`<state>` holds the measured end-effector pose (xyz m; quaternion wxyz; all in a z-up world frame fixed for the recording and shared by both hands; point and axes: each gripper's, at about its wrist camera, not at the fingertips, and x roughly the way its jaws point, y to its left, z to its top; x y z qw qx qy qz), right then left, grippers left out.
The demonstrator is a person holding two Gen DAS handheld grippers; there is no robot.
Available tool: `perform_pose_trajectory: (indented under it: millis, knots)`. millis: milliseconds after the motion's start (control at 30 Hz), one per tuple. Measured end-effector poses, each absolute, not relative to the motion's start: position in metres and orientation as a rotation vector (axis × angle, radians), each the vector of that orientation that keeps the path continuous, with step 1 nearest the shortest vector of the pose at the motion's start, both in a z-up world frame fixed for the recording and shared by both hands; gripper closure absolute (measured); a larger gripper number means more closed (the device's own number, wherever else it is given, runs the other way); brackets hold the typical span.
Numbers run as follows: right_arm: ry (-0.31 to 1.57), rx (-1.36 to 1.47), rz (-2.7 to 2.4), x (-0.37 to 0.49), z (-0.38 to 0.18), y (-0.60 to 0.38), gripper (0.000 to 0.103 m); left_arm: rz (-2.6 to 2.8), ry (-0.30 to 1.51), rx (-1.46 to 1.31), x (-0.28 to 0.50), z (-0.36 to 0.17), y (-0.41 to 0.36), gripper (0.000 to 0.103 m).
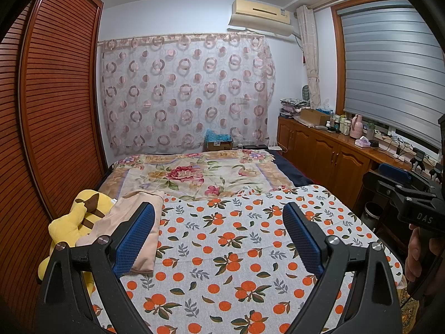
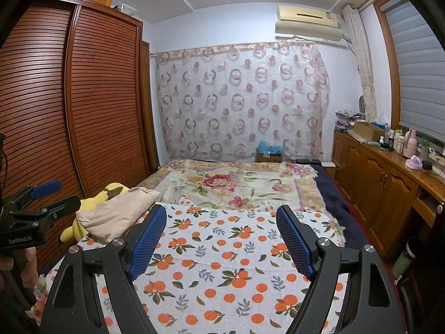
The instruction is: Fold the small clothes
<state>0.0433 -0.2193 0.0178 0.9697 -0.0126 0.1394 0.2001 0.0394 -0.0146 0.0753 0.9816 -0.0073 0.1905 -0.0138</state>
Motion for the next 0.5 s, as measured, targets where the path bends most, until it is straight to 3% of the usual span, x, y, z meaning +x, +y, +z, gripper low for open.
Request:
perform_pose_trajectory:
  millis: [500]
  knots:
    - [0.283,-0.026,0.393,0.0415,0.0172,-0.2172,0.020,-0.029,0.383,-0.015,0.0393,0.0751,-0.0144,0.009]
